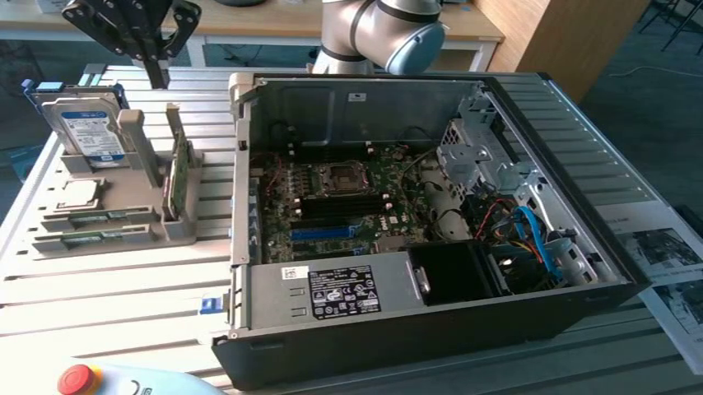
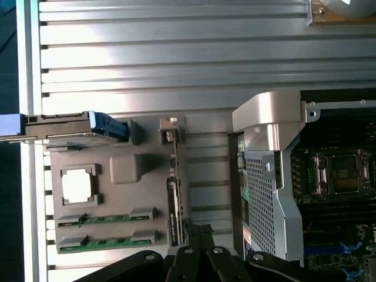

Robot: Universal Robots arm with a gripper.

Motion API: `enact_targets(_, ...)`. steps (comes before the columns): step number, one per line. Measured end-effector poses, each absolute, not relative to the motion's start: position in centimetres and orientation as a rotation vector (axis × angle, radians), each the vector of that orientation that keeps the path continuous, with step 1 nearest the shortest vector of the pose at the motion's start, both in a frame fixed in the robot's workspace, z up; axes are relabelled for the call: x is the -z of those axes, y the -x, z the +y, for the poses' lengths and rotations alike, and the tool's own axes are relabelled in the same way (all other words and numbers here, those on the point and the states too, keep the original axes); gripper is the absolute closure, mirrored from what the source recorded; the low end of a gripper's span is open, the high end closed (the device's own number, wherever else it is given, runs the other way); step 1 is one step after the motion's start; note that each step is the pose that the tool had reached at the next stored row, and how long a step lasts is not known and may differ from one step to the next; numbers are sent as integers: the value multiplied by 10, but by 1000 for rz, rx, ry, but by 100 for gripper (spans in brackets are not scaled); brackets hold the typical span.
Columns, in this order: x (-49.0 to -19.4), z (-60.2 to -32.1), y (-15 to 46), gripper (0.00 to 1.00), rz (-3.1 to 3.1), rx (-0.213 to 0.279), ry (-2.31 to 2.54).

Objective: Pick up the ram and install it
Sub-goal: 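Reach for the ram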

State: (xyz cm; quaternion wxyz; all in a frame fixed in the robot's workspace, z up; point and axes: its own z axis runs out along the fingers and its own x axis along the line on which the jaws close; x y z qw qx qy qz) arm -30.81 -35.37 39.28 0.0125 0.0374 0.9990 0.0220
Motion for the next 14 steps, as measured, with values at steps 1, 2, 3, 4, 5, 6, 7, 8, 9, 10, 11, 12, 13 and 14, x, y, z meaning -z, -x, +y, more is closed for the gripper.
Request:
enact_targets(1, -393, -353, 310, 90, 3114, -69, -117)
enact_targets(2, -393, -353, 313, 90, 3114, -68, -117)
enact_targets(3, -393, -352, 315, 90, 3114, -69, -117)
enact_targets(4, -393, -352, 318, 90, 3114, -69, -117)
enact_targets(5, -393, -351, 320, 90, 3114, -69, -117)
enact_targets(6, -393, -351, 323, 90, 3114, -69, -116)
enact_targets(7, -393, -351, 325, 90, 3114, -69, -116)
enact_targets(8, -393, -351, 328, 90, 3114, -69, -116)
enact_targets(9, -393, -350, 330, 90, 3114, -69, -116)
enact_targets(10, -393, -350, 333, 90, 3114, -69, -117)
enact_targets(11, -393, -350, 336, 90, 3114, -69, -117)
enact_targets(12, -393, -349, 338, 90, 3114, -69, -117)
enact_targets(13, -393, -349, 341, 90, 3114, -69, -117)
enact_targets(14, -393, -348, 343, 90, 3114, -69, -117)
